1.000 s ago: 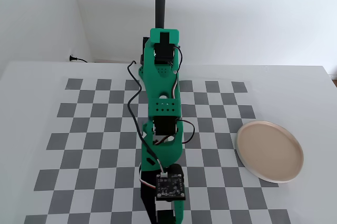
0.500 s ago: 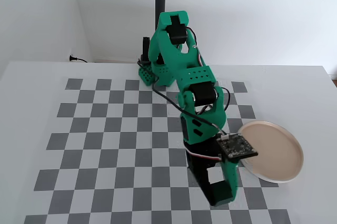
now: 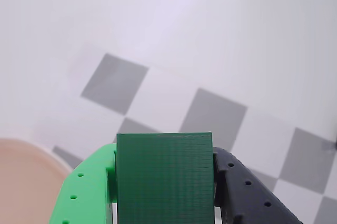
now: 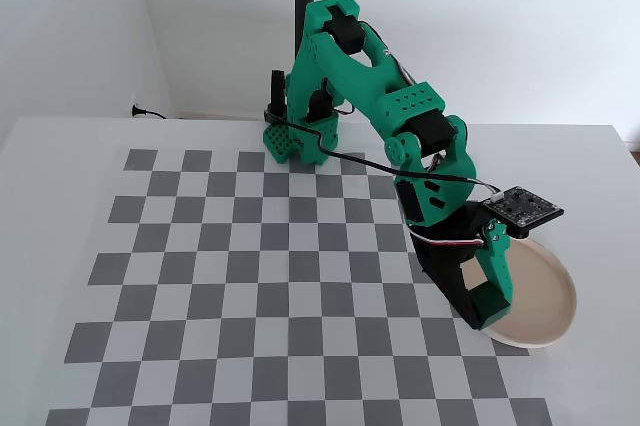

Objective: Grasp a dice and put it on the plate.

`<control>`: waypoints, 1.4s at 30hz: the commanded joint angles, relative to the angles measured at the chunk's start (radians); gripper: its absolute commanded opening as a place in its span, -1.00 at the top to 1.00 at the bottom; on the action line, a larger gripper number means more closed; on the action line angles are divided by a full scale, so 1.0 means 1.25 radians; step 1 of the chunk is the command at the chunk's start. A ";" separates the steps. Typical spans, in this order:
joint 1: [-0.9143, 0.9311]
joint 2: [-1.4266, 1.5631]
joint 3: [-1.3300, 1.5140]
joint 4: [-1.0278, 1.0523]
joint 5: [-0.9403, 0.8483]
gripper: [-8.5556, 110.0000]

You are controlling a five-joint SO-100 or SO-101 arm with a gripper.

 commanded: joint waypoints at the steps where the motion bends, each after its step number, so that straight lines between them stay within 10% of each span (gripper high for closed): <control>1: -0.042 0.112 0.007 0.000 0.001 0.93; 42: -0.276 -0.180 0.031 -0.222 0.064 0.93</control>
